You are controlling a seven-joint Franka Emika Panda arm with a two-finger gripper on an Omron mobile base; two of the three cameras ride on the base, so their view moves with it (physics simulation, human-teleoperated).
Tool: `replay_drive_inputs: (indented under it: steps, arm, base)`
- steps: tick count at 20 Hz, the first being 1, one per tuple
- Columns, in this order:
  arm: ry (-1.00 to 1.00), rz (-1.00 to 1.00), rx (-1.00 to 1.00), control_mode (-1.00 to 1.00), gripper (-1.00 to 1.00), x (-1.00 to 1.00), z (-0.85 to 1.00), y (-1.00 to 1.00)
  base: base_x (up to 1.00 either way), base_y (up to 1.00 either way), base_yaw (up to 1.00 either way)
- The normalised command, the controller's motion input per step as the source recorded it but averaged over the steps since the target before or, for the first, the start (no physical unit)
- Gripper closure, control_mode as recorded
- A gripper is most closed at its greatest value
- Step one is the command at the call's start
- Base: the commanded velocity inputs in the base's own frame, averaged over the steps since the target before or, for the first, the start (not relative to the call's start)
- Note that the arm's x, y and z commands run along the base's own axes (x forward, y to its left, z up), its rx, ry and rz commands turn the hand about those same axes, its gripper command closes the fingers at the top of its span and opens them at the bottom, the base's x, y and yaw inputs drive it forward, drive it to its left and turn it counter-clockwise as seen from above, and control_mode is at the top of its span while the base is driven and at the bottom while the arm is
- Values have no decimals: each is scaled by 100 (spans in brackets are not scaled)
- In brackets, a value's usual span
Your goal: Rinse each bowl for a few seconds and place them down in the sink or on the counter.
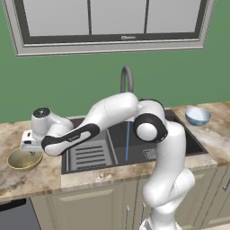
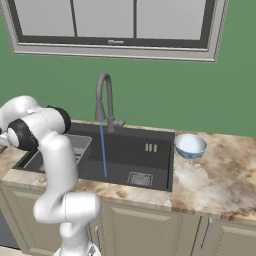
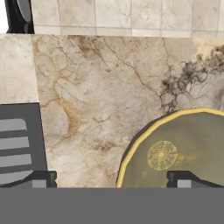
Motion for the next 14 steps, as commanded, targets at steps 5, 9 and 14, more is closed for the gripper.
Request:
replay_drive_inputs:
  steps: [5,9,14]
  arm:
    - [0,-6,0,-100,-100,10,-14,3]
    - [0,-6,0,-100,-100,16,-17,12]
    - [0,-5,0,-100,-100,18,-16,17]
  base:
    - [0,0,0]
    - [0,0,0]
    - [0,0,0]
